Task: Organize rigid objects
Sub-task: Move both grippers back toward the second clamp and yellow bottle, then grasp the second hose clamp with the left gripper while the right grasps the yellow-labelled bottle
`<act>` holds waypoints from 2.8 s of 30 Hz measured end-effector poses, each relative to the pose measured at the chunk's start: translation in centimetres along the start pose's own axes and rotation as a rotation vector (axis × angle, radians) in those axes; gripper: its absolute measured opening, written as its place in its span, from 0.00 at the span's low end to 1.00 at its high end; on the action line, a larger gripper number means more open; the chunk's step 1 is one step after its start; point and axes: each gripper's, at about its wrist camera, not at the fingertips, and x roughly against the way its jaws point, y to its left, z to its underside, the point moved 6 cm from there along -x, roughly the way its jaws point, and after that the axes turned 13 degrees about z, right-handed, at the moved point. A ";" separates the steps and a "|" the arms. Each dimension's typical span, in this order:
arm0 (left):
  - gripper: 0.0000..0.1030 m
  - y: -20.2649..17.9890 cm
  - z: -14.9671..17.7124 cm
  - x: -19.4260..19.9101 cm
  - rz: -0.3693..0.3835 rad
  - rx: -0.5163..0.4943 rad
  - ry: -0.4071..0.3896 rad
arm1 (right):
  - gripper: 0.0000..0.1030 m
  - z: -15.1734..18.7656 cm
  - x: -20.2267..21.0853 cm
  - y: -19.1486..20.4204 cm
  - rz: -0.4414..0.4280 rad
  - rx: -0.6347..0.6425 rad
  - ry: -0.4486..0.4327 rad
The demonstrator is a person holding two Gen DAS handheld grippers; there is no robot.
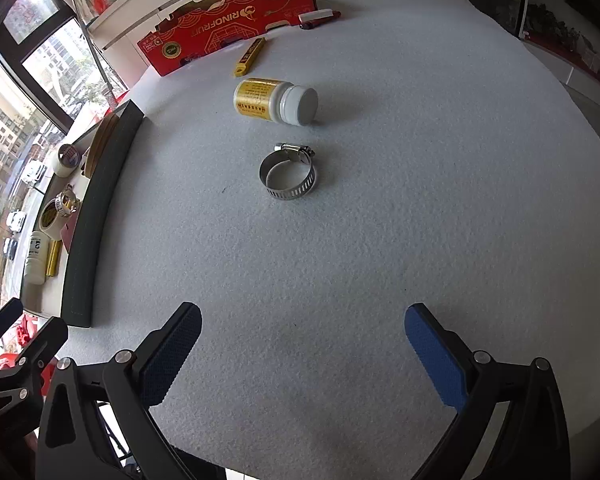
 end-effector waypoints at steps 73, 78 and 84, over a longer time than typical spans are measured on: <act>1.00 -6.1 -12.1 -14.0 0.097 0.044 -0.067 | 0.99 -12.5 -3.1 -0.7 0.004 0.051 -0.079; 1.00 -6.1 -12.0 -13.9 0.104 0.034 -0.069 | 0.99 -14.2 -5.1 3.0 -0.017 0.173 -0.043; 1.00 -6.2 -11.9 -13.9 0.105 0.028 -0.089 | 0.93 -14.7 -7.2 5.5 0.003 0.258 0.013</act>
